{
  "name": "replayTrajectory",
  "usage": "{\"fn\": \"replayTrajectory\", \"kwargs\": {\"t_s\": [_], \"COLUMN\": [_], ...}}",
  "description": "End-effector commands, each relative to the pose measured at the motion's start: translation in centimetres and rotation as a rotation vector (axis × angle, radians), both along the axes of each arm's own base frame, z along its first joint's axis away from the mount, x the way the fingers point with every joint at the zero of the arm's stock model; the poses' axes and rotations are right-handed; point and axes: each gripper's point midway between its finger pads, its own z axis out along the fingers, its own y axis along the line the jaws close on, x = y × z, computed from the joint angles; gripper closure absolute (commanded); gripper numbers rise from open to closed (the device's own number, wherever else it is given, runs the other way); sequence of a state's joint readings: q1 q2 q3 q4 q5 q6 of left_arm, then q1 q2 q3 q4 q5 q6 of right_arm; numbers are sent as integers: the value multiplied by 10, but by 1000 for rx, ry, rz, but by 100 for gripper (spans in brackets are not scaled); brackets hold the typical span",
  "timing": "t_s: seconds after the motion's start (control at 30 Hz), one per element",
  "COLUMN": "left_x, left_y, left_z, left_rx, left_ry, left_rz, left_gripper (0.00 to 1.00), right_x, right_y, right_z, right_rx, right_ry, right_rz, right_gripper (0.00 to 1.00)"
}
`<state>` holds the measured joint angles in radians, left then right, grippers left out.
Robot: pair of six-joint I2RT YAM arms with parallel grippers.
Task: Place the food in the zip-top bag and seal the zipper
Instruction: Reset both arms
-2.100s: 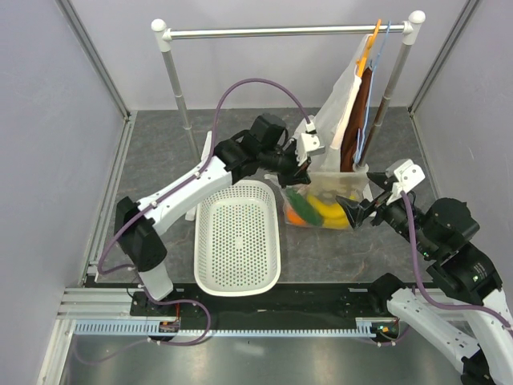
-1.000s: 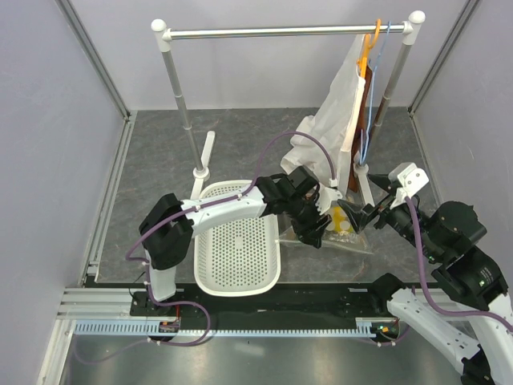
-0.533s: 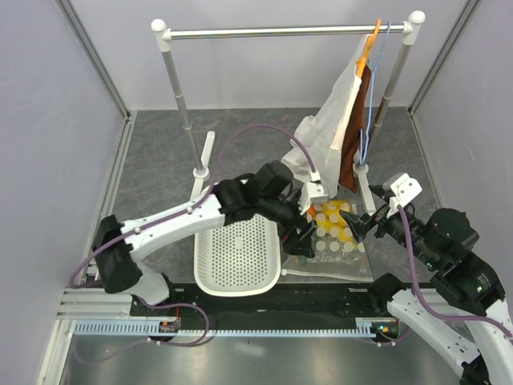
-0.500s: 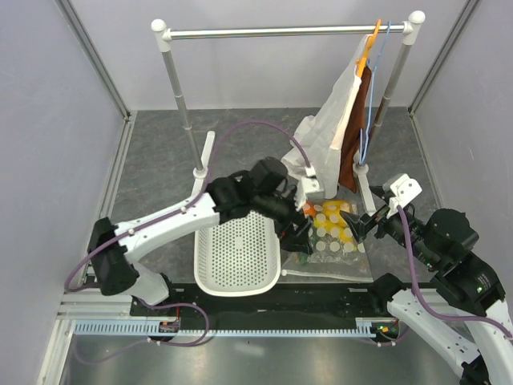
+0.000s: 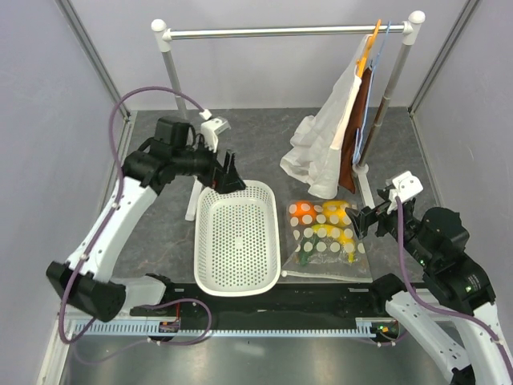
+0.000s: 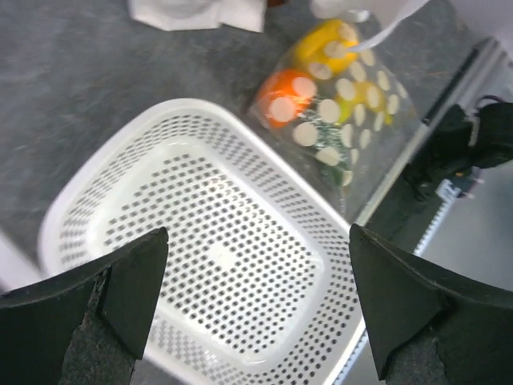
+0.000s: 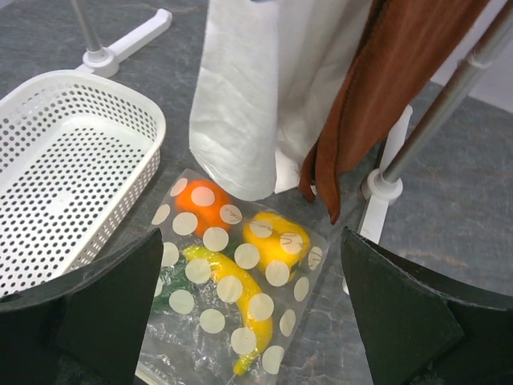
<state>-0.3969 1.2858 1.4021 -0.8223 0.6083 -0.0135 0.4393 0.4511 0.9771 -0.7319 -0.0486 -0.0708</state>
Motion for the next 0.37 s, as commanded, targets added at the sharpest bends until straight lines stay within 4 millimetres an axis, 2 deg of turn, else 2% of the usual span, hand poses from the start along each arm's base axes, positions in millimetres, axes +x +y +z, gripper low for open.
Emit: {"fn": "replayTrajectory", "kwargs": {"t_s": [0.0, 0.13, 0.17, 0.33], "left_x": [-1, 1, -1, -7], "left_y": [61, 96, 100, 119], "left_z": [5, -9, -17, -18], "left_rx": [170, 240, 254, 274], "left_ry": [-169, -170, -159, -194], "left_rz": [170, 312, 328, 397], "left_gripper": [0, 0, 0, 0], "right_x": [8, 21, 24, 25], "right_y": [-13, -30, -33, -37], "right_z": [-7, -8, -10, -9], "right_rx": [53, 102, 110, 121], "right_ry": [27, 24, 32, 24], "right_rz": [-110, -242, -268, -292], "right_gripper": [2, 2, 2, 2]}}
